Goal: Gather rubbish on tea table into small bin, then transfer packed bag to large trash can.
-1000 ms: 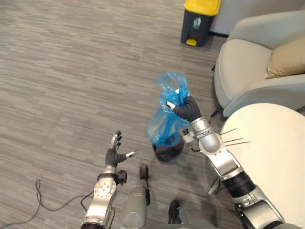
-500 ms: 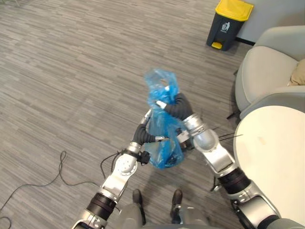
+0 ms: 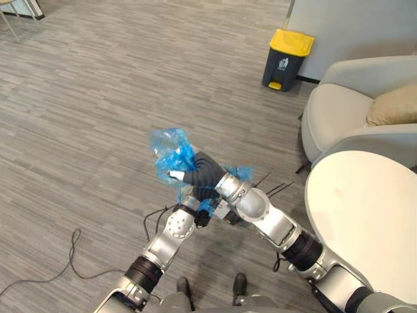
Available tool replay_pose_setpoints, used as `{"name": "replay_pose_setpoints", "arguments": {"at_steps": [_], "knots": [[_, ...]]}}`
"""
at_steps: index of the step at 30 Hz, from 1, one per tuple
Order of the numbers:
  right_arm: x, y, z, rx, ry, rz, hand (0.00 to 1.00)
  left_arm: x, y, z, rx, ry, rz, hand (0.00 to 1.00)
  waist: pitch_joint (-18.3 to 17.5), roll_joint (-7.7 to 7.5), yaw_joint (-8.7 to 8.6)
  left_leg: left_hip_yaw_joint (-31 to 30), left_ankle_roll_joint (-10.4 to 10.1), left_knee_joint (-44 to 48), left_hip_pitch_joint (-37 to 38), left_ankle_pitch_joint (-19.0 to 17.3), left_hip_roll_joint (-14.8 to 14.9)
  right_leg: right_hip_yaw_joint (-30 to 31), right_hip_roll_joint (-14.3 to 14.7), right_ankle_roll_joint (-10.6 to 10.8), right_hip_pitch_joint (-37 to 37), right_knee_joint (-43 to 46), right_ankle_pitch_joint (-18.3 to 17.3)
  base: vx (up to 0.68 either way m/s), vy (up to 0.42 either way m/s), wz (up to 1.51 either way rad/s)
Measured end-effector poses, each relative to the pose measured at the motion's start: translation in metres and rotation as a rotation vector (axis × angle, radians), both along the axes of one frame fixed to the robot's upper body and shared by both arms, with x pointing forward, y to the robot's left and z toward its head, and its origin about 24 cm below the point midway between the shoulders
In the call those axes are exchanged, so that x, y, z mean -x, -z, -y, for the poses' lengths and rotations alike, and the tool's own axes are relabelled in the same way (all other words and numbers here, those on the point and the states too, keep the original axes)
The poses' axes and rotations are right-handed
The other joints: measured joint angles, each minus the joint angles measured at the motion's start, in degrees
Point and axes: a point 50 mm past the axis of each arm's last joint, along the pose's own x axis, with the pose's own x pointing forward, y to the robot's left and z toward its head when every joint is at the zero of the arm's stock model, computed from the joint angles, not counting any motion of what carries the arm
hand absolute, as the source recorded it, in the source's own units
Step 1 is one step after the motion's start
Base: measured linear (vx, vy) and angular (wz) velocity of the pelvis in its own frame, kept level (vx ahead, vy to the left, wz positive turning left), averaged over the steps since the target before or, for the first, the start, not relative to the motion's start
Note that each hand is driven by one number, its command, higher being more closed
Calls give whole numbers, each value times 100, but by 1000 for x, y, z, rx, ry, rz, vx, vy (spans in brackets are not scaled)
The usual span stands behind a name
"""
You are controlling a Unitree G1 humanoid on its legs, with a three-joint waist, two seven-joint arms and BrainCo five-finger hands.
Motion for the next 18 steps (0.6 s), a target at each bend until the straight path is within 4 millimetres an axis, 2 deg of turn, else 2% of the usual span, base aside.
{"name": "replay_pose_setpoints", "arguments": {"at_steps": [4,7,8,9,11,13,14,16,18], "knots": [[3,6,1,18,20,10,0,14,17,-2,34,-38,-74,100,-13,-18,5,-7,-26,-164,151,64,17,4,41,0,100,-45,0,0,0,0],[13,29,7,50,65,-14,0,28,35,-14,68,-129,-160,100,-67,-65,4,-8,-34,-233,223,69,29,4,69,2,167,-106,-1,35,-3,0],[17,44,14,74,106,-43,0,34,44,-23,82,-187,-204,100,-76,-70,3,-7,-36,-256,257,69,31,10,75,11,195,-106,-8,50,-1,-1],[18,51,19,86,132,-58,0,36,46,-25,90,-205,-218,100,-76,-70,5,-8,-36,-258,262,69,31,14,75,14,201,-106,-10,45,5,0],[20,67,37,113,214,-108,0,42,54,-37,99,-268,-254,100,-76,-69,3,-10,-36,-259,288,68,29,25,75,19,230,-106,-13,19,6,1],[24,90,66,180,337,-161,0,50,62,-57,105,-358,-290,100,-76,-69,-1,-12,-33,-264,354,58,26,65,72,43,293,-107,-30,0,0,0],[26,96,74,193,363,-181,0,52,64,-63,109,-382,-296,100,-76,-69,0,-12,-31,-265,355,54,26,70,70,48,294,-107,-34,0,0,0],[36,117,102,258,441,-260,0,61,70,-85,127,-471,-330,100,-72,-63,-9,-15,-47,-264,346,19,27,83,67,77,289,-106,-64,0,0,0],[48,136,121,314,478,-341,0,69,79,-98,133,-525,-371,100,-67,-55,-12,-57,-36,-236,256,1,29,51,62,130,279,-97,-142,-36,-1,14]]}}
